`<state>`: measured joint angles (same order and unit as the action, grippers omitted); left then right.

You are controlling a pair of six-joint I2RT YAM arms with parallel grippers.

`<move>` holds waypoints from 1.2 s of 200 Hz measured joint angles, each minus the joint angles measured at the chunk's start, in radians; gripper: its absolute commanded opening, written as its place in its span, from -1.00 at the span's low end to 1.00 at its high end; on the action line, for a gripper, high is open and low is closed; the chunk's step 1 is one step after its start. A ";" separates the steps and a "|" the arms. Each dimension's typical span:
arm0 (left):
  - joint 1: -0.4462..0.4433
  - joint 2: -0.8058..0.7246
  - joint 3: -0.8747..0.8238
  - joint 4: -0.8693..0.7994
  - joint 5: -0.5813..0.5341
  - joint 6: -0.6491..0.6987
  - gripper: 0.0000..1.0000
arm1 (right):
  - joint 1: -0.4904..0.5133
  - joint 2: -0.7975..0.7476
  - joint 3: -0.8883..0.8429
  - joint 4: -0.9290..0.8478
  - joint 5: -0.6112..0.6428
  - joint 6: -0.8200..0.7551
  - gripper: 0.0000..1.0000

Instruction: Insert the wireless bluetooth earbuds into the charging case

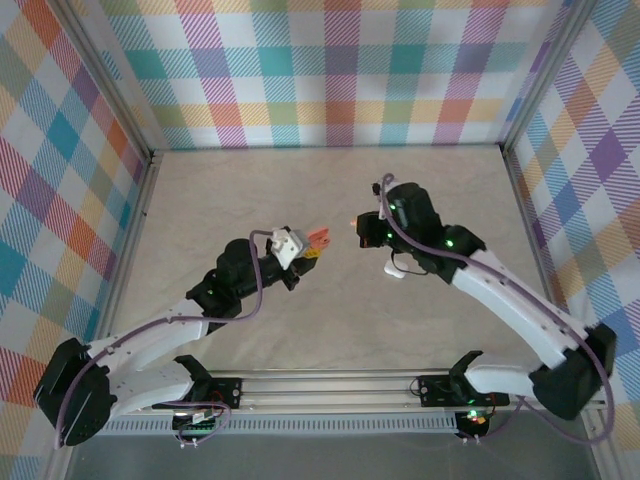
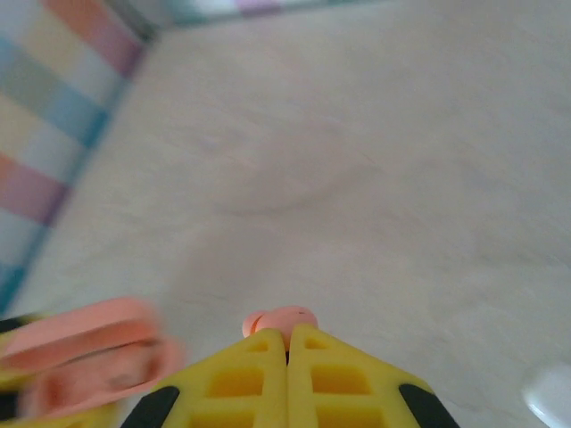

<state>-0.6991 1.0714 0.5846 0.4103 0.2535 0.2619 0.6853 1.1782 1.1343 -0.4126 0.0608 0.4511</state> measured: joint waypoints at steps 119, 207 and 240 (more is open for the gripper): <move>0.060 0.042 0.092 0.083 0.412 -0.060 -1.00 | 0.010 -0.105 -0.127 0.338 -0.397 -0.159 -1.00; 0.060 0.073 0.106 0.083 0.446 -0.064 -1.00 | 0.010 -0.114 -0.127 0.345 -0.496 -0.220 -1.00; 0.060 0.073 0.115 0.082 0.444 -0.064 -1.00 | 0.010 -0.114 -0.127 0.344 -0.499 -0.240 -1.00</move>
<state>-0.6395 1.1446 0.6998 0.4923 0.6971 0.1978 0.6952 1.0637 1.0073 -0.0681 -0.4381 0.2111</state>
